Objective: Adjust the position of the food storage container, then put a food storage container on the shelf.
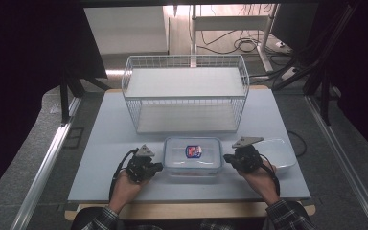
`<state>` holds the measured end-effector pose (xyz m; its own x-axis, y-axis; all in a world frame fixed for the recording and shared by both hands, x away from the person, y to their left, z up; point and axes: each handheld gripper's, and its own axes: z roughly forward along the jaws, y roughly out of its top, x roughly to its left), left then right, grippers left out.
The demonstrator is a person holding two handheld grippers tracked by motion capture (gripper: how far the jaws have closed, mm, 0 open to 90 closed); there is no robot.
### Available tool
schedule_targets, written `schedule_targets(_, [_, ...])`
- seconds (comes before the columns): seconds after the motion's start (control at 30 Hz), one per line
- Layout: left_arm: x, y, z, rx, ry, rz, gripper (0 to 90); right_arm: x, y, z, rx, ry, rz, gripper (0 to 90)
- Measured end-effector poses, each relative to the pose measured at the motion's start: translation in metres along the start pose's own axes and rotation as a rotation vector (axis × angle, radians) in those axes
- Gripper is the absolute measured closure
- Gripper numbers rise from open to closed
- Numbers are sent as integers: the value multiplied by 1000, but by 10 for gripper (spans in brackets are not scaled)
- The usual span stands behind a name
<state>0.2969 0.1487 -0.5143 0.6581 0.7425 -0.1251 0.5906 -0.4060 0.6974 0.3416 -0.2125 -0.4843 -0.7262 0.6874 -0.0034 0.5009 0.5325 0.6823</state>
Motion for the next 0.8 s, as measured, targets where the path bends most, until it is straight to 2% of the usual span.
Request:
schedule_targets(0.03, [0,-2,-3,-3,28,14,839,0,0,-1,-6,-1,0,863])
schedule_targets(0.07, [2,-6,-7,-5,32,0,741,-1,-2,-6,-18,-8,3,840])
schedule_targets(0.1, [2,-6,-7,-5,32,0,682,-1,-3,-8,-24,-7,4,826])
schedule_targets(0.13, [4,-8,-9,-7,29,-10,682,-1,-3,-8,-24,-7,4,826])
schedule_targets(0.17, [6,-10,-11,-12,30,-10,603,-1,-4,-11,-29,-3,12,800])
schedule_targets(0.2, [8,-14,-17,-27,59,4,456,-2,-7,-17,-55,2,28,721])
schedule_targets(0.23, [10,-16,-20,-32,68,10,398,-2,-8,-20,-66,-3,36,665])
schedule_targets(0.27, [10,-16,-20,-32,68,10,362,-2,-8,-20,-66,-3,36,665])
schedule_targets(0.3, [12,-19,-23,-43,71,8,362,-3,-9,-22,-77,-8,47,608])
schedule_targets(0.37, [15,-23,-26,-65,67,7,262,-4,-12,-26,-89,-7,55,504])
schedule_targets(0.43, [17,-25,-27,-72,61,-2,221,-4,-14,-28,-104,-2,60,415])
schedule_targets(0.6, [22,-27,-28,-106,38,-38,108,-3,-15,-29,-121,12,54,277])
schedule_targets(0.8, [22,-28,-30,-133,61,-4,75,-3,-13,-30,-161,29,55,185])
